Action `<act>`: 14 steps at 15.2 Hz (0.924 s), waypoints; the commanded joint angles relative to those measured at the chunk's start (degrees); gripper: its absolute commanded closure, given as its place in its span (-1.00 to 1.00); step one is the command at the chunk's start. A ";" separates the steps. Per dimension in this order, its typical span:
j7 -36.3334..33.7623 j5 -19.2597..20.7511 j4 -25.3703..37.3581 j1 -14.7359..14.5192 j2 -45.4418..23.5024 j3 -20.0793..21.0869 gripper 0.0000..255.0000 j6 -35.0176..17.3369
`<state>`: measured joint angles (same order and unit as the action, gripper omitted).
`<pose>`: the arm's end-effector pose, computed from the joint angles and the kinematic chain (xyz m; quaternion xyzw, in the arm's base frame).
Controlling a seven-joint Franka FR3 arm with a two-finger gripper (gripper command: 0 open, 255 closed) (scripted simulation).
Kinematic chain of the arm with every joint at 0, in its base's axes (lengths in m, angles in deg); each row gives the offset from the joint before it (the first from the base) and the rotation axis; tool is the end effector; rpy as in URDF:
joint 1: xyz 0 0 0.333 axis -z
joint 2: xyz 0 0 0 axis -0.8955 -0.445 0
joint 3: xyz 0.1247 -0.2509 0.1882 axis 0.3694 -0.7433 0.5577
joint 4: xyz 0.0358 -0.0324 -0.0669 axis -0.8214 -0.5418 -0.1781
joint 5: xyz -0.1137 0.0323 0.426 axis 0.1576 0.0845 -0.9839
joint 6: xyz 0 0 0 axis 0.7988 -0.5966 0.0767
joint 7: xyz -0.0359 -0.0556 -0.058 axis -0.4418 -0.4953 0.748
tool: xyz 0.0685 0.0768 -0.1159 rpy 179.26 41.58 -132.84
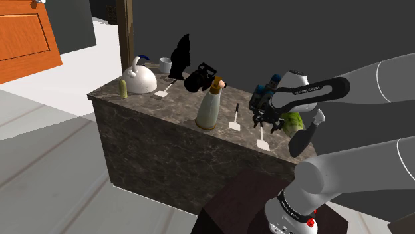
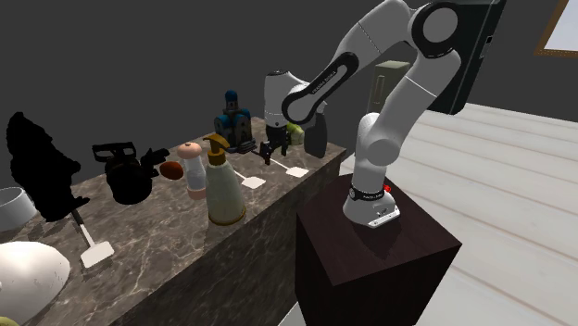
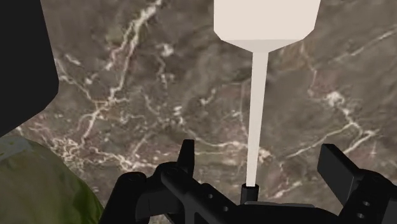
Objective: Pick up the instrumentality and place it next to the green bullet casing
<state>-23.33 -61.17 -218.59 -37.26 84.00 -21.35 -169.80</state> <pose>0.3138 -0.2155 0.2744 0.8699 -0.4921 0.0289 0.0161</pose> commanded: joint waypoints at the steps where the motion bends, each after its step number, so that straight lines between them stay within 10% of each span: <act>1: 0.00 0.00 0.00 0.00 0.00 0.00 1.00 0.00; 14: 0.14 -0.27 1.56 -0.06 2.65 0.27 1.00 4.20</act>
<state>-23.26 -61.41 -217.30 -37.35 85.90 -21.11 -166.64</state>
